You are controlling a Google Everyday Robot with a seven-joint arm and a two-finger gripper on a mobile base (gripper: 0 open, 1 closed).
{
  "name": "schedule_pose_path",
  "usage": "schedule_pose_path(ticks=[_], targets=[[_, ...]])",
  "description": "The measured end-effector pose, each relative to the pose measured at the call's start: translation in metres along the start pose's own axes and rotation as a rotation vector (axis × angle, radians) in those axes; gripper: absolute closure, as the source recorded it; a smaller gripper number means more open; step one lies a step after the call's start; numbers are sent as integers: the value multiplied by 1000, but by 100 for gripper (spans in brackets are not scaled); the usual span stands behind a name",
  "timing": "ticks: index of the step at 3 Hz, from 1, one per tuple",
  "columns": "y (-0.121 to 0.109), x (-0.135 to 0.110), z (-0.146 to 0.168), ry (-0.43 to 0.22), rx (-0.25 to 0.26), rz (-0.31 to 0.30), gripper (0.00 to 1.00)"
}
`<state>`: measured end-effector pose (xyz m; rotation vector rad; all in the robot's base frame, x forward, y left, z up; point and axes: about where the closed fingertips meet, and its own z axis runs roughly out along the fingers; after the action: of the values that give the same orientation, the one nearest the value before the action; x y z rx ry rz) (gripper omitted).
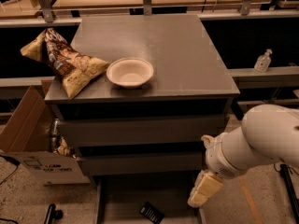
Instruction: Pick rxbar blueberry from bottom drawer and place on counter
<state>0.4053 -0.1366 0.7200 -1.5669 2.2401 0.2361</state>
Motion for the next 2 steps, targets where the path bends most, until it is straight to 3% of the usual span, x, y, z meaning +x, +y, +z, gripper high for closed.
schedule_pose_path(ticks=[2], targets=[[-7,-3,17,-8,24,0,0]])
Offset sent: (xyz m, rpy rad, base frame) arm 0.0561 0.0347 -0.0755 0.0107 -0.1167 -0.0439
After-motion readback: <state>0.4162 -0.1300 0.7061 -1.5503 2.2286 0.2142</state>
